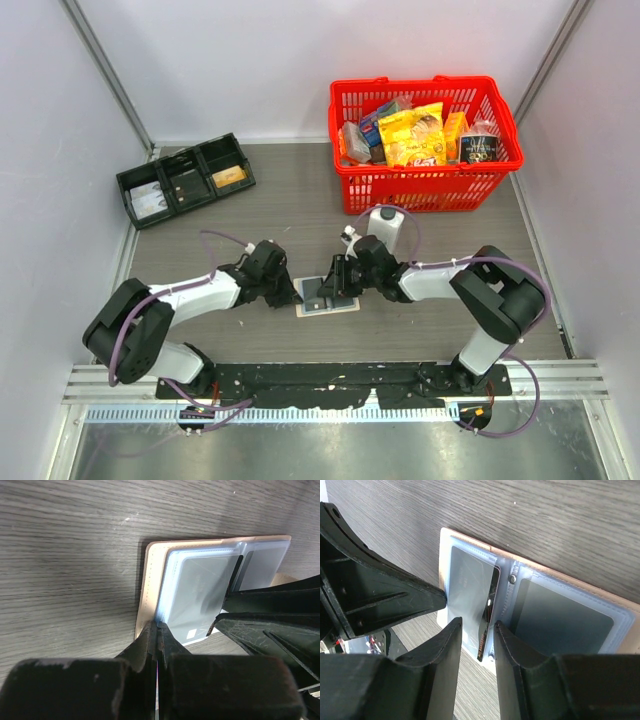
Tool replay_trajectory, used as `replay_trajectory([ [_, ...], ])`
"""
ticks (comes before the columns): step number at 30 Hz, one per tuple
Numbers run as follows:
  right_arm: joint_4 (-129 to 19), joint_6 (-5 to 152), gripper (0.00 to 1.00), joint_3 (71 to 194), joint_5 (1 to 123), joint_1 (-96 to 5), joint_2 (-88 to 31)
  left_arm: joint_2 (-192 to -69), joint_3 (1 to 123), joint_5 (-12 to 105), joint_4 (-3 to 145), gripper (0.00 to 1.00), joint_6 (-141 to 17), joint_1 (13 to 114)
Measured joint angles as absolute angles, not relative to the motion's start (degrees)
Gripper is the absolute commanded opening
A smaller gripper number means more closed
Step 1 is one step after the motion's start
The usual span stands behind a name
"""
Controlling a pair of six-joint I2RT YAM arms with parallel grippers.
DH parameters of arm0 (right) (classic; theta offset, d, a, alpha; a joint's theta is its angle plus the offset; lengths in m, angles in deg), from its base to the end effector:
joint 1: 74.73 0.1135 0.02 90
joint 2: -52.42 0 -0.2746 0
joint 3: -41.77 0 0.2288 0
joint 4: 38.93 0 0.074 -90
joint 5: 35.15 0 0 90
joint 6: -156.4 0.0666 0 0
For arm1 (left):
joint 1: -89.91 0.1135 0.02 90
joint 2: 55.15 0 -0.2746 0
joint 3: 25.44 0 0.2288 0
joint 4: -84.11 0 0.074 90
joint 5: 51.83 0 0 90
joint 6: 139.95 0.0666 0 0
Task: Take the credit cards out of the card holder
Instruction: Remove the credit card from the card holder.
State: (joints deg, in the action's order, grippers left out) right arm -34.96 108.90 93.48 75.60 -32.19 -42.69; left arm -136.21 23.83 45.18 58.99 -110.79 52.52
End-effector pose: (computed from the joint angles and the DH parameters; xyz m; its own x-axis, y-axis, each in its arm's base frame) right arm 0.2168 0.2310 0.1432 -0.9084 0.0239 -0.4175 -0.2986 0.6617 0.6877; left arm 0.1923 -0.1572 0.1469 -0.8969 -0.4054 -0.1767 -0.2618 0.8088 -0.5266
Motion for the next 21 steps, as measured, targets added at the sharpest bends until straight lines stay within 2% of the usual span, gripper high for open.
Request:
replay_trajectory([
  [8, -34.1, 109.1, 0.33, 94.2, 75.4, -31.7, -43.7, -135.1, 22.8, 45.7, 59.0, 0.0, -110.6, 53.6],
  [13, -32.2, 109.9, 0.26, 94.1, 75.9, -31.7, -44.4, -135.1, 22.8, 45.8, 59.0, 0.0, -110.5, 53.7],
  [21, -27.5, 111.1, 0.2, 92.0, 76.9, -32.4, -44.4, -135.1, 22.8, 46.1, 59.0, 0.0, -110.0, 53.8],
])
